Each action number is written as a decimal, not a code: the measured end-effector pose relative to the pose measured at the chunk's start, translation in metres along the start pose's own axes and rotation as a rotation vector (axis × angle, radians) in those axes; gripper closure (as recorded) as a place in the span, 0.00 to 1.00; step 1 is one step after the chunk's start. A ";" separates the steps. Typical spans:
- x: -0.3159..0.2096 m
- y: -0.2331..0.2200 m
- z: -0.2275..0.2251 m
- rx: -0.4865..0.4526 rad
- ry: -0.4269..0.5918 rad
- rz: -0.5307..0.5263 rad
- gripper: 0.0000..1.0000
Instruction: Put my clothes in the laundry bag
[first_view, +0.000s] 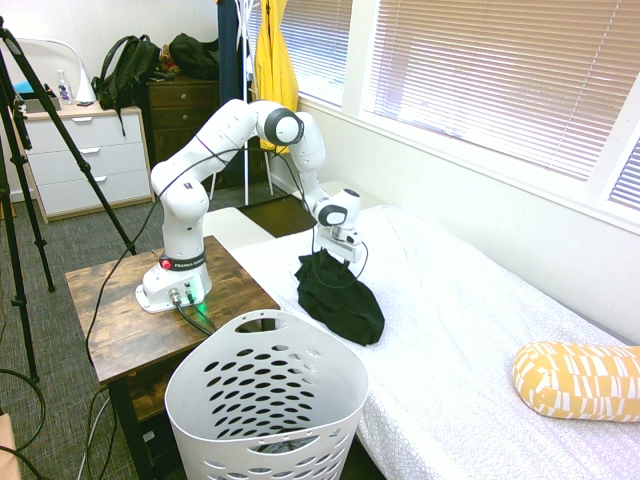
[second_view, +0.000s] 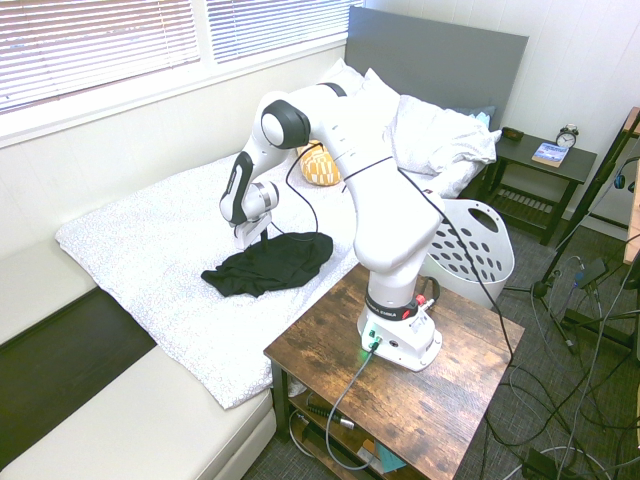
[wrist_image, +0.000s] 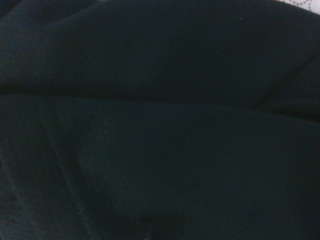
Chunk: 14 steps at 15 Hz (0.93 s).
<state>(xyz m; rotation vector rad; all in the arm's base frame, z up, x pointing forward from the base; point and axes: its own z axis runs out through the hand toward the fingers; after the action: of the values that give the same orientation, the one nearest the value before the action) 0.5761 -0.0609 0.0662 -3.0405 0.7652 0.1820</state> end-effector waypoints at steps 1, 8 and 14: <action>-0.001 -0.001 0.002 -0.002 -0.009 -0.001 0.00; -0.007 0.002 0.018 -0.011 -0.050 0.001 1.00; -0.008 0.012 0.030 -0.027 -0.065 0.011 1.00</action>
<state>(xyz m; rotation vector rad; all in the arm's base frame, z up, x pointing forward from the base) 0.5604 -0.0667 0.0373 -3.0396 0.7810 0.2926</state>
